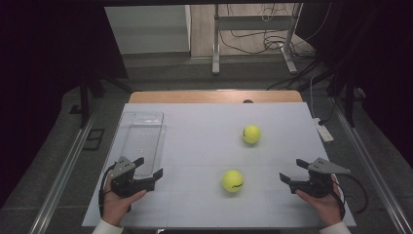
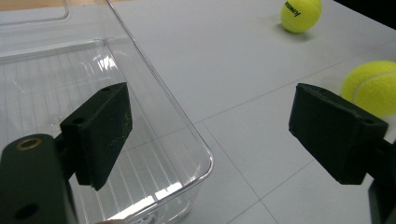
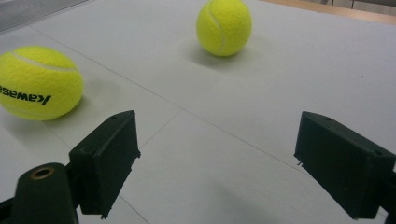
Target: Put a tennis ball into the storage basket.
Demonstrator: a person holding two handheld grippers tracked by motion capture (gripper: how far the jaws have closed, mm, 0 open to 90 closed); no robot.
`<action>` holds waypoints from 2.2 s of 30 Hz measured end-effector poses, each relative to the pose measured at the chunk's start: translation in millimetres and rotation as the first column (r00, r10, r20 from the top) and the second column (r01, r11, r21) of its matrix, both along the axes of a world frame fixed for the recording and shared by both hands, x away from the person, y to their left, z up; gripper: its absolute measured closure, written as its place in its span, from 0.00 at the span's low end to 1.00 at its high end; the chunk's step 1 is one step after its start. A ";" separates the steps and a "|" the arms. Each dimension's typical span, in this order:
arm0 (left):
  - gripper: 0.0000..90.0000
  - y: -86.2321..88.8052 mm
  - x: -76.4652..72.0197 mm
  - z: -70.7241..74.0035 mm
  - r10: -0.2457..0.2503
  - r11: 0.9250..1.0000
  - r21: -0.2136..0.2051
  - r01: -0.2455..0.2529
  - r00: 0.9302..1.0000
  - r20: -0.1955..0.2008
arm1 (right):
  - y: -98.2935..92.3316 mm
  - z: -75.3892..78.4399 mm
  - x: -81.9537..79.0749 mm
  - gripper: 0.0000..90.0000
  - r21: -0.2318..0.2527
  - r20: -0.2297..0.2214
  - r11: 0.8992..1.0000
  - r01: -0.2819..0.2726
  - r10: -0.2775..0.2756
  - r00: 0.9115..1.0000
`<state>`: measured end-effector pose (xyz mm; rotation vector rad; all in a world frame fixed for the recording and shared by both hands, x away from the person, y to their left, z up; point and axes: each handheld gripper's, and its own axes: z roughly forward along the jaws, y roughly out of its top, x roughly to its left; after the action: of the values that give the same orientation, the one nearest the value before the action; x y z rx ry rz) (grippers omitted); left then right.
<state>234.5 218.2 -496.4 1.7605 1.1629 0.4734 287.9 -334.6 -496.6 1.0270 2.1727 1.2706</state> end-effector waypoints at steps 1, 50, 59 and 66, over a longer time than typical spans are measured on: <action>0.16 0.1 0.0 -0.1 0.000 1.000 -0.001 0.000 1.000 -0.001 | 0.0 0.0 0.0 0.15 0.000 0.000 1.000 0.000 0.000 1.000; 0.16 -3.4 3.0 2.5 -0.001 1.000 -0.005 0.001 1.000 -0.012 | 1.7 0.3 2.5 0.16 0.014 -0.001 1.000 -0.007 0.007 1.000; 0.16 -11.2 4.7 14.9 -0.001 1.000 -0.022 0.001 1.000 -0.014 | 0.6 0.9 -0.6 0.16 0.014 0.002 1.000 -0.008 0.008 1.000; 0.17 -20.7 7.8 23.0 -0.040 0.999 -0.027 0.040 0.999 -0.010 | -2.9 2.4 -2.9 0.16 0.021 0.007 1.000 -0.003 0.003 1.000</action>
<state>242.3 197.5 -473.4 1.7617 1.1343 0.4228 285.0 -337.6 -494.3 1.0267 2.1610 1.2993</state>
